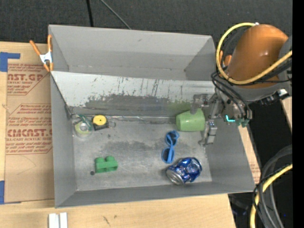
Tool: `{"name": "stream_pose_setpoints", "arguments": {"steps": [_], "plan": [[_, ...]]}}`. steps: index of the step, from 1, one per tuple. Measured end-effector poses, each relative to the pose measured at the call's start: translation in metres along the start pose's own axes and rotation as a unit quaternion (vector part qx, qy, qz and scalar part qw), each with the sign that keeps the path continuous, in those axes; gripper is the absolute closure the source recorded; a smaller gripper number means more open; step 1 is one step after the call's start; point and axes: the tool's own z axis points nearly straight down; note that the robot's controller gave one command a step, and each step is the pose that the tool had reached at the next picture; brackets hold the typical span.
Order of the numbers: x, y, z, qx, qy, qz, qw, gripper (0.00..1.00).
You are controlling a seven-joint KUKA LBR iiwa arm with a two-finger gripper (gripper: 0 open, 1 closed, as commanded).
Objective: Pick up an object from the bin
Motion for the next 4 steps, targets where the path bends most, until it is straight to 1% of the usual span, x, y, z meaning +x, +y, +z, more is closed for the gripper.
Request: {"name": "stream_pose_setpoints", "arguments": {"steps": [1, 2, 3, 4], "plan": [[0.031, 0.025, 0.165, 0.0, -0.0012, -0.147, 0.9892, 0.0], [0.029, 0.025, 0.162, 0.001, -0.0051, -0.146, 0.9893, 1.0], [0.027, 0.026, 0.161, 0.001, -0.0106, -0.146, 0.9893, 0.0], [0.053, -0.002, 0.156, 0.003, -0.029, -0.212, 0.9768, 0.0]]}}
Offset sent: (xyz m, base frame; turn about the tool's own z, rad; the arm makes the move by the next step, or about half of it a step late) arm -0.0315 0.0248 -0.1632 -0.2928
